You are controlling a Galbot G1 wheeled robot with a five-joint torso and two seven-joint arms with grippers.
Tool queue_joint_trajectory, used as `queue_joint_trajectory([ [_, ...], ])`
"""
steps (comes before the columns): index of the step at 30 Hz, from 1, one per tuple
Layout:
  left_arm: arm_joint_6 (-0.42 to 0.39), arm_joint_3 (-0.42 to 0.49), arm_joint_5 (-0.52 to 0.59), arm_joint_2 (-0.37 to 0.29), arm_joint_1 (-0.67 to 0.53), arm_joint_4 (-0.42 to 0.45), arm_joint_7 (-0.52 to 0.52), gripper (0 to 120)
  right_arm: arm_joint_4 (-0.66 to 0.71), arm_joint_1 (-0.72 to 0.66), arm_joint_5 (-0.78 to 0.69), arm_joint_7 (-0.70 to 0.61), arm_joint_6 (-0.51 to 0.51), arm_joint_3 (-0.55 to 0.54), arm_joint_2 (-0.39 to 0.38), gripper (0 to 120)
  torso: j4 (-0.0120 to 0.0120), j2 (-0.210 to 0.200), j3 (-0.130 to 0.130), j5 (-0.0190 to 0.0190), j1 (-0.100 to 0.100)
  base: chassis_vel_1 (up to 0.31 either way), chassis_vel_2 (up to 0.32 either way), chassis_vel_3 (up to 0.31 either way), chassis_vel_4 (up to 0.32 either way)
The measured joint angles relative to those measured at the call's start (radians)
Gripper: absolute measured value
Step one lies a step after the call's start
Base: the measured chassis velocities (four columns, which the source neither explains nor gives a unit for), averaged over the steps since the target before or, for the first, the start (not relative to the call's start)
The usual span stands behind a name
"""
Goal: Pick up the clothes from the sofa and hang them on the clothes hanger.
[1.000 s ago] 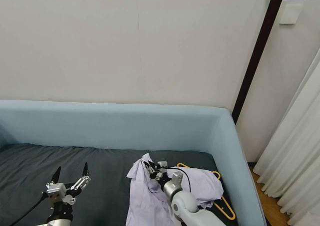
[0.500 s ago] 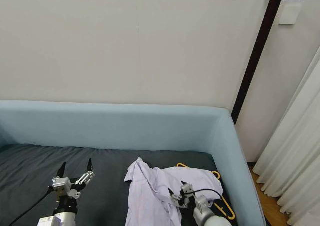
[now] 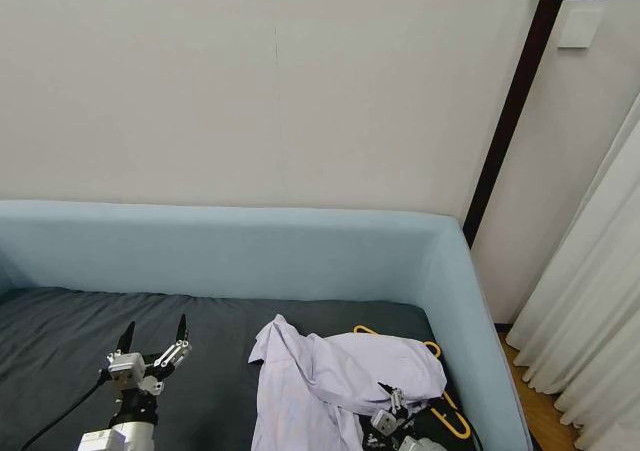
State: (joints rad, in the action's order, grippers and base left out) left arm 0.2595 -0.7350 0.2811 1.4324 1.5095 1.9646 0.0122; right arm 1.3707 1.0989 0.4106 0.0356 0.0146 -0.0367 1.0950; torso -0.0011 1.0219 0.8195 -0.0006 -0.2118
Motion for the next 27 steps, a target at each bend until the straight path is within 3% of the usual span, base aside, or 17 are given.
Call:
queue_joint_trajectory([
  [8, 0.000, -0.003, -0.002, 0.009, 0.008, 0.006, 0.000, 100, -0.045, -0.010, 0.122, -0.108, -0.016, -0.006, 0.038, 100, 0.0000, 0.000, 0.000, -0.0001, 0.000, 0.000, 0.000, 0.000, 0.000],
  [13, 0.001, -0.003, -0.004, 0.014, 0.009, 0.009, 0.000, 100, -0.065, -0.002, 0.134, -0.249, -0.035, -0.024, 0.059, 100, 0.0000, 0.000, 0.000, -0.0001, 0.000, 0.000, 0.000, 0.000, 0.000],
  [25, 0.004, 0.002, -0.004, 0.015, 0.007, 0.010, 0.000, 100, -0.047, -0.005, 0.083, -0.300, 0.055, -0.001, 0.065, 100, 0.0000, 0.000, 0.000, -0.0001, 0.000, 0.000, 0.000, 0.000, 0.000],
  [27, 0.005, 0.002, -0.004, 0.012, 0.005, 0.009, 0.000, 100, -0.050, -0.009, 0.067, -0.294, 0.062, 0.005, 0.069, 95, 0.0000, 0.000, 0.000, 0.0000, 0.000, 0.000, 0.000, 0.000, 0.000],
])
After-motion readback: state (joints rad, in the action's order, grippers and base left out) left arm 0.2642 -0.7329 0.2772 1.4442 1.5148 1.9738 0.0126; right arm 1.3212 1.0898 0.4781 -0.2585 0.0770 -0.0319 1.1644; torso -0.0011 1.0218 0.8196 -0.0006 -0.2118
